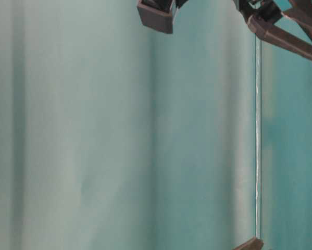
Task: Insert the wire through the hole in the metal fitting marked with a red label. (retake)
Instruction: 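Lower the right gripper and close it on the grey wire, then lift the held wire out of the white clip with the right gripper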
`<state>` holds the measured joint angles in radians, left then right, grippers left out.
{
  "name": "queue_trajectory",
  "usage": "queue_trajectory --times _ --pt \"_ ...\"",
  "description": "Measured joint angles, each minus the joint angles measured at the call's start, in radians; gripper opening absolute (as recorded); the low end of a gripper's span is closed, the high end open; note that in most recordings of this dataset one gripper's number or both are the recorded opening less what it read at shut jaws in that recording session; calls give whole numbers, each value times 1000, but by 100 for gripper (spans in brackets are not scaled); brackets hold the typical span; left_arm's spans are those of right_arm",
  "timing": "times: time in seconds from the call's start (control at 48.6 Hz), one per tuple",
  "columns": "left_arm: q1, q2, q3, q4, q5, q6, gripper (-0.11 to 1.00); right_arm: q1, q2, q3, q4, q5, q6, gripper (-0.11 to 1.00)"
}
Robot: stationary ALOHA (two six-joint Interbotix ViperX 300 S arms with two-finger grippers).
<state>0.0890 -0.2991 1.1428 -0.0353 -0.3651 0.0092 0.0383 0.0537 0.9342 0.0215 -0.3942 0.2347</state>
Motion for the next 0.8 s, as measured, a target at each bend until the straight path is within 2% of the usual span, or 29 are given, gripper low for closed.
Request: queue_trajectory --times 0.802 --pt "2 0 2 0 0 0 53 3 46 -12 0 -3 2 73"
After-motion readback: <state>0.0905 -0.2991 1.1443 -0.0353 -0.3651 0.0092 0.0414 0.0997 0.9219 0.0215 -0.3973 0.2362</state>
